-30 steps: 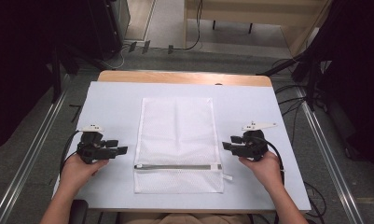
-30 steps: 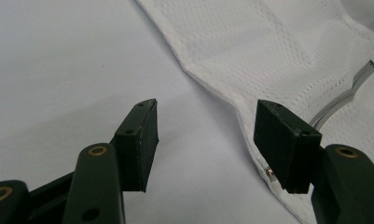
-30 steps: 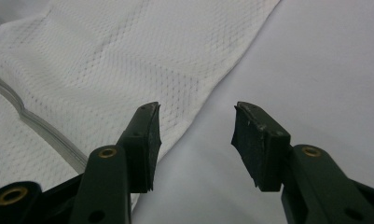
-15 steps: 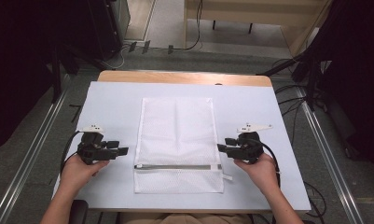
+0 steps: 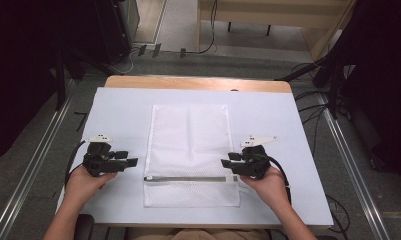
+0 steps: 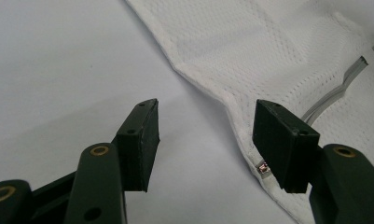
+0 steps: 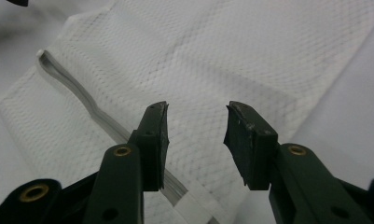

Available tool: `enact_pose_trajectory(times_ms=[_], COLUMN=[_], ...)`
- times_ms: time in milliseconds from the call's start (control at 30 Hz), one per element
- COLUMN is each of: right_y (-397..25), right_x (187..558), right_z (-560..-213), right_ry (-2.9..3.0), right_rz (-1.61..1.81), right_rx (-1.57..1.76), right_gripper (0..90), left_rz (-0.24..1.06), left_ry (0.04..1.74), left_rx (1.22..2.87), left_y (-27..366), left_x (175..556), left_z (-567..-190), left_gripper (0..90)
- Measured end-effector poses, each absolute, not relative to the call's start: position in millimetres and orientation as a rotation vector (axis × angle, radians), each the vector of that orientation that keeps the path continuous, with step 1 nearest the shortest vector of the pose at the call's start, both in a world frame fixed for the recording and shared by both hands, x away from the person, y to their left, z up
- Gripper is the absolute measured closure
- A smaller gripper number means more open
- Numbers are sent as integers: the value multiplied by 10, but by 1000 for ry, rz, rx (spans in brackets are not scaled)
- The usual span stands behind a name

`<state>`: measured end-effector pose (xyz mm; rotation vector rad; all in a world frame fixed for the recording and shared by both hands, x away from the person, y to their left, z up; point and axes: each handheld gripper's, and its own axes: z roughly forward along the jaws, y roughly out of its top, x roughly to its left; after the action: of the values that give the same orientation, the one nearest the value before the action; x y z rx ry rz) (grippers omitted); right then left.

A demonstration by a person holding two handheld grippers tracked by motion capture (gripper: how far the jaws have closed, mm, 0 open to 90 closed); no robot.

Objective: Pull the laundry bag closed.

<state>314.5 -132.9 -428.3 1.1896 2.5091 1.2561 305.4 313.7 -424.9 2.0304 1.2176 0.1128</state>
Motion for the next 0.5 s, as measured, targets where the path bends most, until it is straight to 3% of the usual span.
enact_pose_trajectory(times_ms=[500], right_y=[-922], right_x=[3072], right_z=[-4267], right_ry=[2600], right_rz=[1273], right_rx=[1063], right_gripper=[659], left_rz=[118], left_ry=[1214], left_rx=[2027], left_y=[3142], left_x=[3045], left_z=[-4247], left_gripper=[416])
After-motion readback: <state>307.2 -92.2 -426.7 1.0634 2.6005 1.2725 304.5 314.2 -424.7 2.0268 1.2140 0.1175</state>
